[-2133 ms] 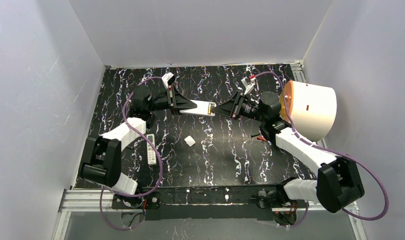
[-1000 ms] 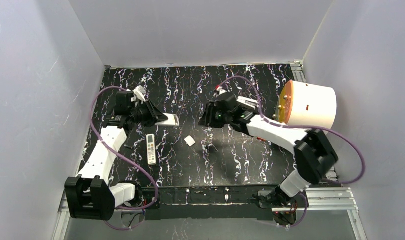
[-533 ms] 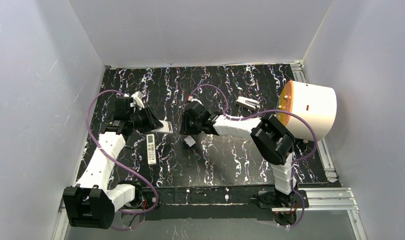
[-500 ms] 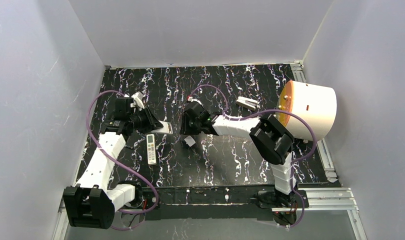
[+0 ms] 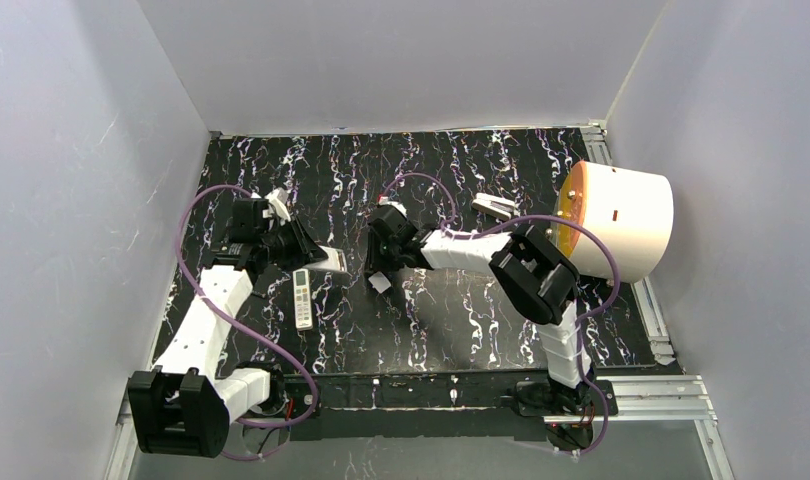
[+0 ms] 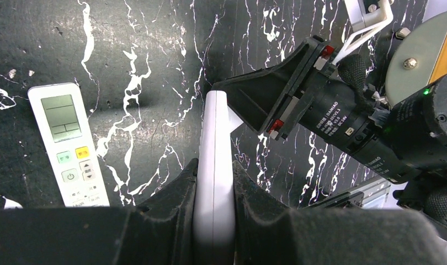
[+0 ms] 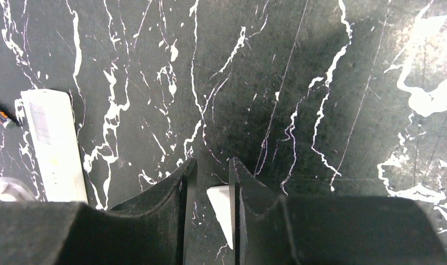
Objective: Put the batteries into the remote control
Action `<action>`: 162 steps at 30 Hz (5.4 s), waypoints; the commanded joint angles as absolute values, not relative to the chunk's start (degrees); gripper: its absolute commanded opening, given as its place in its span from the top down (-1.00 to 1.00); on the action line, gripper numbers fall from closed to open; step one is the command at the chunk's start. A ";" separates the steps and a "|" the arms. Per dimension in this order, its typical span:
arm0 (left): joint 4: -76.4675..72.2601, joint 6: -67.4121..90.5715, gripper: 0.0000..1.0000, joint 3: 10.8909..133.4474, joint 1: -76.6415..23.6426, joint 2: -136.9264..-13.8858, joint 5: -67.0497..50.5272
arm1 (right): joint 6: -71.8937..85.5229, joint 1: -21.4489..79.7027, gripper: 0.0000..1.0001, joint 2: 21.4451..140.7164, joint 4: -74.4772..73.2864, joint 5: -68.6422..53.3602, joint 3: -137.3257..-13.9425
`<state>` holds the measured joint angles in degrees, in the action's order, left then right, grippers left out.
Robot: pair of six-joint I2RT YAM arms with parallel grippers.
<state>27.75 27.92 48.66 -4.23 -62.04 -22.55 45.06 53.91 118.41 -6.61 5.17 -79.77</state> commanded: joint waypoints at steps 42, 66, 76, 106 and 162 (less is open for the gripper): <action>28.30 25.35 1.00 50.10 -3.97 -63.76 -20.96 | 7.10 63.57 -0.68 105.78 -13.33 7.80 -70.23; 28.22 24.17 1.00 49.60 -3.97 -64.66 -22.07 | 3.33 64.15 -0.39 112.85 -23.15 5.49 -75.96; 28.46 24.35 1.00 49.65 -3.96 -64.51 -22.16 | 3.72 64.20 -0.05 114.75 -24.23 6.52 -77.41; 33.57 15.39 1.00 55.98 -9.38 -84.28 -49.47 | 2.29 63.96 0.14 86.62 -5.57 3.15 -56.72; 34.50 10.42 1.00 54.49 -15.28 -84.24 -57.37 | -5.71 64.69 0.16 82.57 -5.16 0.44 -53.08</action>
<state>33.10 11.31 54.81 -14.83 -86.52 -54.63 -4.82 64.31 82.41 -8.23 0.99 -52.60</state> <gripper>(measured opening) 0.187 0.578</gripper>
